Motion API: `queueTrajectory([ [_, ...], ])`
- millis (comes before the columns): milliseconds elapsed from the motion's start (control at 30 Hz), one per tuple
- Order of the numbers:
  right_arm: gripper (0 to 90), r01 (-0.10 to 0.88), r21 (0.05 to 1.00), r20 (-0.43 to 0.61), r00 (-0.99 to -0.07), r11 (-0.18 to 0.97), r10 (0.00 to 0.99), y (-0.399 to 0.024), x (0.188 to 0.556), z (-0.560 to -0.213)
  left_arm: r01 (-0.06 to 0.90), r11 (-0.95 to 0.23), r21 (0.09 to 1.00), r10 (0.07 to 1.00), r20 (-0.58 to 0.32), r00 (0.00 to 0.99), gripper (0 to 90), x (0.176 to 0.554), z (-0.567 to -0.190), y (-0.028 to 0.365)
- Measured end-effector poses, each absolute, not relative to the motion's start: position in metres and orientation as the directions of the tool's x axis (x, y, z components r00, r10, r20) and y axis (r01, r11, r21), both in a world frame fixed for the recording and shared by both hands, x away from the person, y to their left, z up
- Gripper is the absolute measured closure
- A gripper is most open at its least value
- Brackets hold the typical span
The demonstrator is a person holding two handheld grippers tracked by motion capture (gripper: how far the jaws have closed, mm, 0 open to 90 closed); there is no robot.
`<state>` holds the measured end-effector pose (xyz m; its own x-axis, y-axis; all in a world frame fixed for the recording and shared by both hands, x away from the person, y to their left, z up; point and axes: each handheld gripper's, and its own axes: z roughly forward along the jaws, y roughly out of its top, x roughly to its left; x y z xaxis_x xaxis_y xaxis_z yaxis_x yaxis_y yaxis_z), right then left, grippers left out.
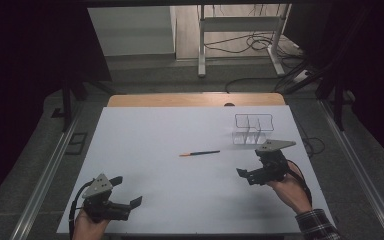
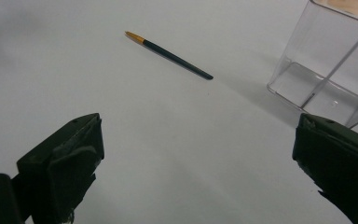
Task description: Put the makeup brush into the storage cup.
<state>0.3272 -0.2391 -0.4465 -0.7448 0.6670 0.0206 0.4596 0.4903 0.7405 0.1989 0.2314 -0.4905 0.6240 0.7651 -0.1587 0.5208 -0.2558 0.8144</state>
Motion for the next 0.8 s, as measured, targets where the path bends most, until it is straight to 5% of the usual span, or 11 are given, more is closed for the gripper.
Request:
queueTrajectory([
  [800,0.6,0.516,0.676,0.025,-0.73,0.527,0.682,-0.217,0.36,-0.453,0.525,-0.256,0.812,0.766,-0.161,0.622,1.6,0.199,-0.491,0.233],
])
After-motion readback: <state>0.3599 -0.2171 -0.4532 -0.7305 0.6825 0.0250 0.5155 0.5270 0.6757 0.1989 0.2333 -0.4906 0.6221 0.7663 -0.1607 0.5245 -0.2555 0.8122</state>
